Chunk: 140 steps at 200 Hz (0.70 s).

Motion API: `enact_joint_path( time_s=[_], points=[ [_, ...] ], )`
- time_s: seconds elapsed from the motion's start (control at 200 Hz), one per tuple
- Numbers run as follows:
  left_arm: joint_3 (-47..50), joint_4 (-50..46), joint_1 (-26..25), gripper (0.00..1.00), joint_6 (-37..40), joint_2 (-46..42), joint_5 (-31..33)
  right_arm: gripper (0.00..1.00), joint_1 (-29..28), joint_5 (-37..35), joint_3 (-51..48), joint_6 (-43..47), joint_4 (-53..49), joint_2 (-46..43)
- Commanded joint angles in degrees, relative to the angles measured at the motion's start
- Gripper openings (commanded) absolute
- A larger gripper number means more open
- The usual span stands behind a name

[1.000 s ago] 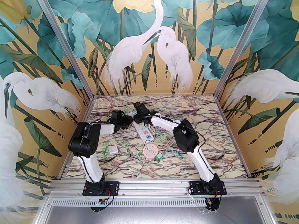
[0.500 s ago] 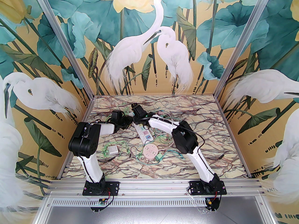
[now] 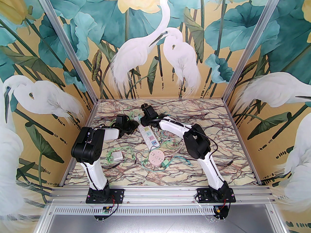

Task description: Pull the plug off the socket

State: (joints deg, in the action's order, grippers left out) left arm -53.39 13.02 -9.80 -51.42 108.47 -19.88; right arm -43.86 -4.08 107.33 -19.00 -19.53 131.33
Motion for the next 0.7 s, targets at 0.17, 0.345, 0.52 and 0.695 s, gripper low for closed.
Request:
enact_joint_path(
  time_s=[0.17,0.345,0.52,0.695],
  points=[
    [0.5,-5.29,-0.74,0.29,0.6,2.41,0.19,0.24,-1.83,-6.97,-1.32,0.53,-0.3,-4.41],
    [0.65,-5.2,-0.79,0.29,0.62,2.09,0.18,0.25,1.6,-6.34,-6.91,-4.18,2.91,-8.2],
    [1.39,-4.26,-0.74,0.29,0.86,1.26,0.08,0.25,8.27,0.6,-10.17,-11.73,4.59,-9.05],
    [3.52,0.25,-0.72,0.36,0.73,-0.69,-0.42,0.26,14.23,6.19,-10.64,-19.16,5.61,-7.12]
  ],
)
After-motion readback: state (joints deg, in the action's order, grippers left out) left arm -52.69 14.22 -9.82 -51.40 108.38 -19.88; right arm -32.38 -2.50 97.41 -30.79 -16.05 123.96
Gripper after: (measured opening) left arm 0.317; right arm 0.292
